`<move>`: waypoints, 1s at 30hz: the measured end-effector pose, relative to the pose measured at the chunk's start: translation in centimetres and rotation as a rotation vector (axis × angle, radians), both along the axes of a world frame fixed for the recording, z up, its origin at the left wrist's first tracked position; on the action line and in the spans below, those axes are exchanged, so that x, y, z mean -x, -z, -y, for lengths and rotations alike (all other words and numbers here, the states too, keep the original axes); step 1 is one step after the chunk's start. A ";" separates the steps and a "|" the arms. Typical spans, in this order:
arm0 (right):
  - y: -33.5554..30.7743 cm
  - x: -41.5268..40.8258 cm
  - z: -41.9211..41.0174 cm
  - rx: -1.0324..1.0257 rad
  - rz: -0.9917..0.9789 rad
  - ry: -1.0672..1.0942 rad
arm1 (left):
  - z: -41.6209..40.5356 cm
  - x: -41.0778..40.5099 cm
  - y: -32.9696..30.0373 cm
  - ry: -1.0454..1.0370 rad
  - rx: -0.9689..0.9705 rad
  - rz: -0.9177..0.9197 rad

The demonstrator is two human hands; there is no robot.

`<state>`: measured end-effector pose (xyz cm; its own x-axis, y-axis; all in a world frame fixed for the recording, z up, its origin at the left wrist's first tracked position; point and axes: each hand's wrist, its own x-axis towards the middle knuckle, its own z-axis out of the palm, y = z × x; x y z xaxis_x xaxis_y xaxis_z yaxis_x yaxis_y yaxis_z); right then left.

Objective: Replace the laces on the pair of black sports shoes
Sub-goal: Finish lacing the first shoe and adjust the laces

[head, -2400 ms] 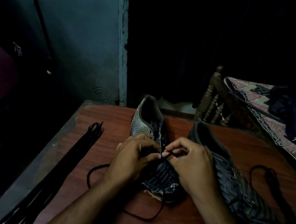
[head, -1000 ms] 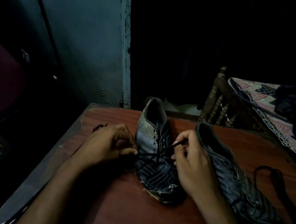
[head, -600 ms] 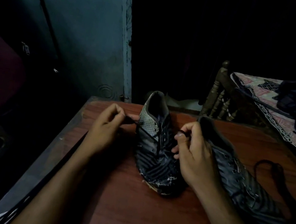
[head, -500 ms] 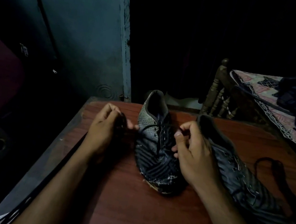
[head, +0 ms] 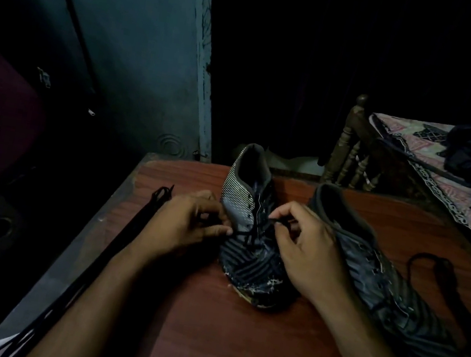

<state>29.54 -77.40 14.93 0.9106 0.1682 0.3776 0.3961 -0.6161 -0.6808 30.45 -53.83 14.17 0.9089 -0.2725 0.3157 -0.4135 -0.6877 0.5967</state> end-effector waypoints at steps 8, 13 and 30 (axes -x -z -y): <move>-0.1 -0.2 0.1 0.016 -0.062 -0.037 | 1.1 -0.2 0.6 -0.075 0.474 -0.150; -0.4 -0.1 0.4 0.033 -0.115 -0.106 | 1.3 -0.7 0.7 -0.156 0.799 -0.190; 0.0 -0.3 0.0 0.049 -0.095 0.005 | 1.6 0.0 0.2 -0.371 0.228 0.058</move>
<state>29.85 -77.40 14.90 0.9429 0.1797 0.2805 0.3277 -0.6515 -0.6842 30.48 -55.46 13.92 0.9110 0.1514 0.3837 -0.2009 -0.6496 0.7332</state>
